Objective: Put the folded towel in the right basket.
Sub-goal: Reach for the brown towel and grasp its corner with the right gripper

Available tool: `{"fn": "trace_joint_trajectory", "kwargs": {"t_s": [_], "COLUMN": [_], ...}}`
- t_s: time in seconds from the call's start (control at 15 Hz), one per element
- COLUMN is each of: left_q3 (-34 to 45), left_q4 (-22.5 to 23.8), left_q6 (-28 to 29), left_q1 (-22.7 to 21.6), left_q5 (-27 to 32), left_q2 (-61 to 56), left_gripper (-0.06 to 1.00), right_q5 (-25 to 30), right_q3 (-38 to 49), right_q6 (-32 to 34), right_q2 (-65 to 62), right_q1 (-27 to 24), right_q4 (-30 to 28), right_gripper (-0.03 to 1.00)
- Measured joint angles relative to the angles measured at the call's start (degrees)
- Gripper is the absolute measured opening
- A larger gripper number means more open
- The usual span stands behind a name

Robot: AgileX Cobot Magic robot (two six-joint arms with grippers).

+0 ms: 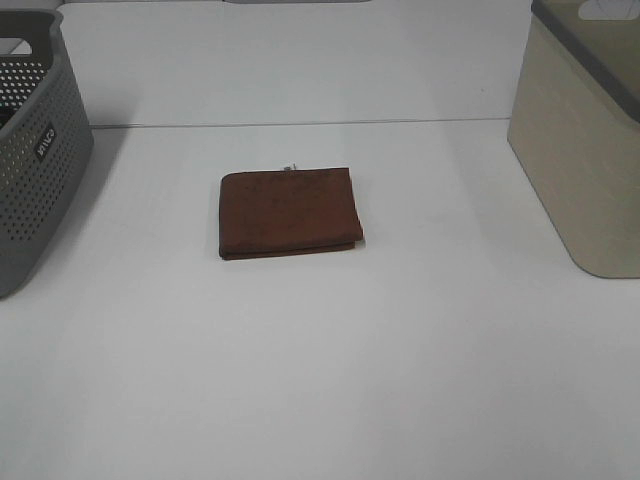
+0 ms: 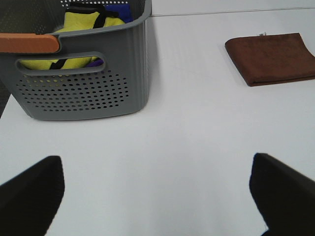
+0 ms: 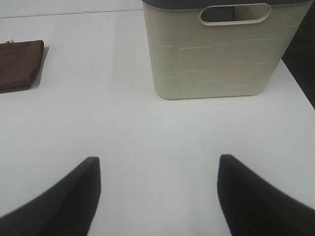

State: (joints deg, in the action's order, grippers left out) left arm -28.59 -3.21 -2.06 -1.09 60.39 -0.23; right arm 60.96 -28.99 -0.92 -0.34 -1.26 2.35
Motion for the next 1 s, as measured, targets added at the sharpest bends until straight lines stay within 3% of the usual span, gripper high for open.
{"fn": "trace_joint_trajectory", "kwargs": {"t_s": [1.0], "left_q3": [0.0], "left_q4": [0.0], "left_q6": [0.0], "left_q1": [0.0], "left_q5": [0.0], "left_q2": [0.0], "left_gripper": [0.97], "right_q5": [0.0], "right_q3": [0.0], "right_q6": [0.0], "right_q2": [0.0], "right_q1": [0.0], "right_q4": [0.0], "right_gripper": [0.65]}}
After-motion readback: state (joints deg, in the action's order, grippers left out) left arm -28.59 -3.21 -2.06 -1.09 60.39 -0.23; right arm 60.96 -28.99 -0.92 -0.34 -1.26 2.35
